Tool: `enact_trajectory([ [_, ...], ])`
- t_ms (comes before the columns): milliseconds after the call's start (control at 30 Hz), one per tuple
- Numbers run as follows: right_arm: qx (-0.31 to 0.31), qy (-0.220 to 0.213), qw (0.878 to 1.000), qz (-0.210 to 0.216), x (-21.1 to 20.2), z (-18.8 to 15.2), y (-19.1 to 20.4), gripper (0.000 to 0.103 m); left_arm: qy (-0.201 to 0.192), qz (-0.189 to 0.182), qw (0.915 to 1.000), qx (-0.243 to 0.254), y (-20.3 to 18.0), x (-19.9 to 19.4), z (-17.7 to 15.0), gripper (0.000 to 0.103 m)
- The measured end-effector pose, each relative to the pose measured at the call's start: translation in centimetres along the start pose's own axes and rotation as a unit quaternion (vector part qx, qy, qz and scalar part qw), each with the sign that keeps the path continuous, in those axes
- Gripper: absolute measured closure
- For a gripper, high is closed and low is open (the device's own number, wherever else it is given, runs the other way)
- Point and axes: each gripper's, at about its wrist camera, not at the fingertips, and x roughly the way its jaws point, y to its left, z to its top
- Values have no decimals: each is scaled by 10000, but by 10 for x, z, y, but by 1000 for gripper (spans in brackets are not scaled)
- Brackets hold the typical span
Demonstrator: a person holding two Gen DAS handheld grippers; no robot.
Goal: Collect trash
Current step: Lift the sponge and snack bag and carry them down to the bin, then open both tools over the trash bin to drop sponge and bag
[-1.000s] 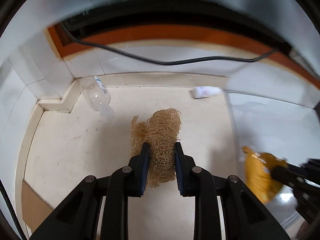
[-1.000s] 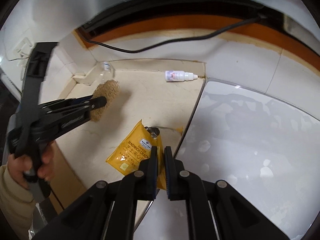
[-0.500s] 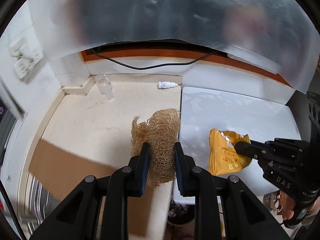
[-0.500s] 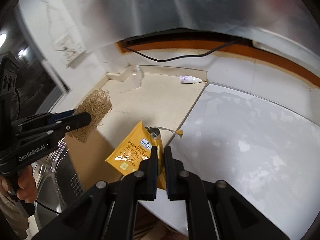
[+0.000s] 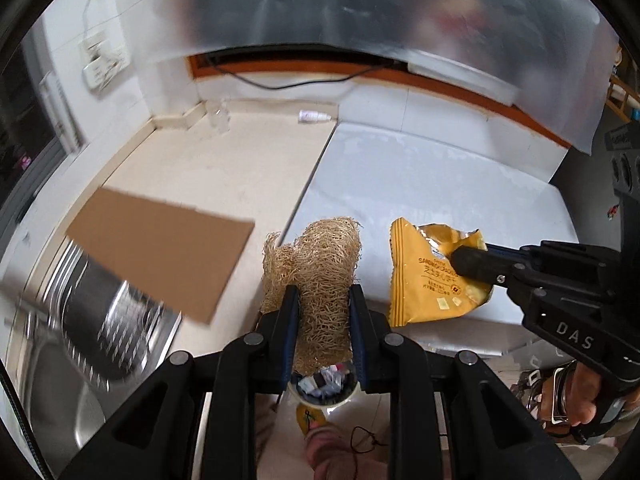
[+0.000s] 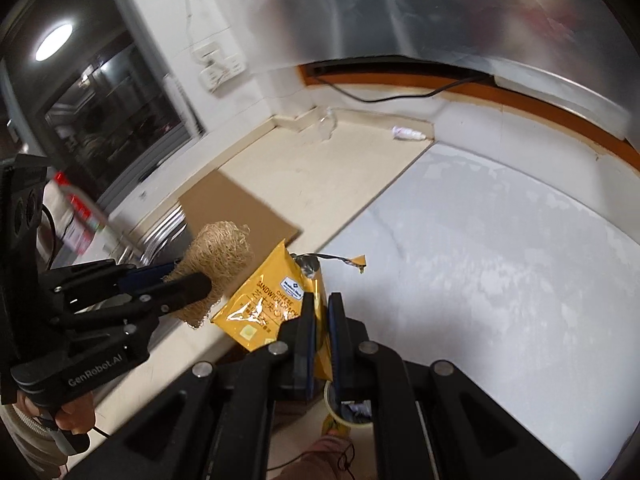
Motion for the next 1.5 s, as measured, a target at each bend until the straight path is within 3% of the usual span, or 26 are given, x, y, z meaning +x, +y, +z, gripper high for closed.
enact_trajectory([
  [233, -420, 308, 9985, 184, -5, -45, 8, 97, 54, 201, 9986, -481, -10, -6, -55, 82],
  [467, -551, 761, 9952, 274, 32, -85, 4, 97, 489, 493, 9949, -732, -10, 34, -103, 81],
  [600, -607, 1058, 9923, 195, 73, -113, -4, 97, 841, 618, 9921, -703, -10, 86, -135, 81],
  [733, -629, 1452, 9874, 53, 129, -150, -16, 97, 1136, 485, 9879, -943, -2, 147, -168, 81],
  [1000, -401, 2113, 9764, -214, 270, -225, -54, 97, 1579, 448, 9784, -1258, 25, 295, -224, 81],
  [1133, -299, 2315, 9720, -288, 349, -258, -73, 96, 1679, 450, 9779, -1163, 34, 358, -250, 80],
  [1300, -158, 2454, 9689, -279, 428, -291, -92, 93, 1749, 280, 9793, -979, 42, 427, -277, 70],
  [1400, -34, 2628, 9644, -296, 458, -306, -105, 80, 1910, 210, 9772, -909, 45, 454, -289, 66],
  [1500, 90, 2657, 9636, -268, 471, -313, -112, 74, 2085, 250, 9740, -851, 51, 472, -297, 53],
])
